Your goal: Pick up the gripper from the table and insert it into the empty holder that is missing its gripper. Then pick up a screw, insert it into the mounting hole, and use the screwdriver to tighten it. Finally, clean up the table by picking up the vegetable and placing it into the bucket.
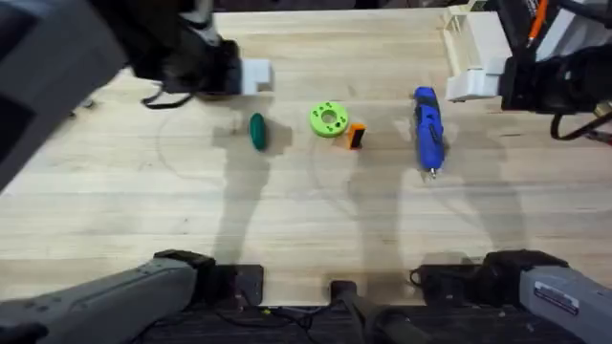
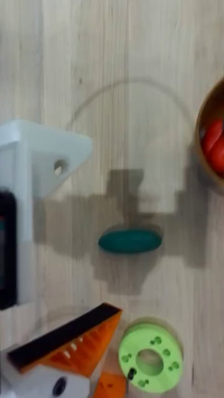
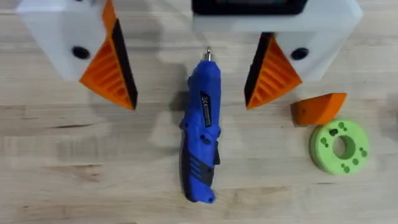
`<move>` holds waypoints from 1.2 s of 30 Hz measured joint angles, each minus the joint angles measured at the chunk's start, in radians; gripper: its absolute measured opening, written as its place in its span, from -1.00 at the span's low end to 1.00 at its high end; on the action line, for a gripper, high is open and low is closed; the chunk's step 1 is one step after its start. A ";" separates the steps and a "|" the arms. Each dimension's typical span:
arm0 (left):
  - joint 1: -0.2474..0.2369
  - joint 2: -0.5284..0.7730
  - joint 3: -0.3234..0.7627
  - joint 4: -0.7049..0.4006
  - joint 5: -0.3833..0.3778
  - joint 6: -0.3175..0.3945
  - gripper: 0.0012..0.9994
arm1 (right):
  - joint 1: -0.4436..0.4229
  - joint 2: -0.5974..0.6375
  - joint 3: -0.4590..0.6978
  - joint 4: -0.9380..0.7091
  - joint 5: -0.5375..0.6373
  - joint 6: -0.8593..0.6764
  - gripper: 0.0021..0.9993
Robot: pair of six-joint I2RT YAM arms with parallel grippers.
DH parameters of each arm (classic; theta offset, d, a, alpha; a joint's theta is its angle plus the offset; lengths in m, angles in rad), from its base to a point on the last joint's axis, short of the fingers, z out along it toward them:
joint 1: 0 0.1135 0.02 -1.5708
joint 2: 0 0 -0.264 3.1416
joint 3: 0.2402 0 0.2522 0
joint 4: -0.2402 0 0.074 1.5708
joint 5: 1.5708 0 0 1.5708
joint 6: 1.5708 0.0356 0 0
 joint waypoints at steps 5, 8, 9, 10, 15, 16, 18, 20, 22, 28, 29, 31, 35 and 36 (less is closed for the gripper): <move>-0.068 0.097 0.001 -0.010 0.000 -0.105 0.97 | 0.000 0.000 0.000 0.000 0.000 0.000 0.99; -0.072 0.169 0.001 0.010 -0.001 -0.138 0.97 | 0.000 0.000 0.000 0.000 0.000 0.000 0.99; -0.071 0.192 0.001 0.023 0.000 -0.143 0.97 | 0.000 0.000 0.000 0.000 0.000 0.000 0.99; -0.070 0.214 0.001 0.037 0.000 -0.144 0.97 | 0.000 0.000 0.000 0.000 0.000 0.000 0.99; -0.067 0.336 0.001 0.088 0.005 -0.143 0.97 | 0.000 0.000 0.000 0.000 0.000 0.000 0.99; -0.067 0.357 0.001 0.096 0.005 -0.143 0.97 | 0.000 0.000 0.000 0.000 0.000 0.000 0.99; -0.064 0.404 0.001 0.115 0.005 -0.143 0.97 | 0.000 0.000 0.000 0.000 0.000 0.000 0.99; -0.060 0.444 0.001 0.128 0.007 -0.143 0.97 | 0.000 0.000 0.000 0.000 0.000 0.000 0.99; -0.048 0.473 0.003 0.135 0.031 -0.143 0.97 | 0.000 0.000 0.000 0.000 0.000 0.000 0.99; -0.012 0.477 0.008 0.128 0.064 -0.119 0.96 | 0.000 0.000 0.000 0.001 0.000 0.000 0.99; -0.008 0.476 0.008 0.125 0.066 -0.113 0.91 | 0.000 0.000 0.000 0.002 0.000 0.000 0.99; -0.005 0.477 0.009 0.114 0.070 -0.104 0.80 | 0.000 0.000 0.000 0.001 0.000 0.000 0.99; -0.006 0.477 0.012 0.087 0.077 -0.093 0.48 | 0.000 0.000 0.000 0.001 0.000 0.000 0.99; -0.006 0.477 0.012 0.085 0.080 -0.089 0.35 | 0.000 0.000 0.000 0.001 0.000 0.000 0.99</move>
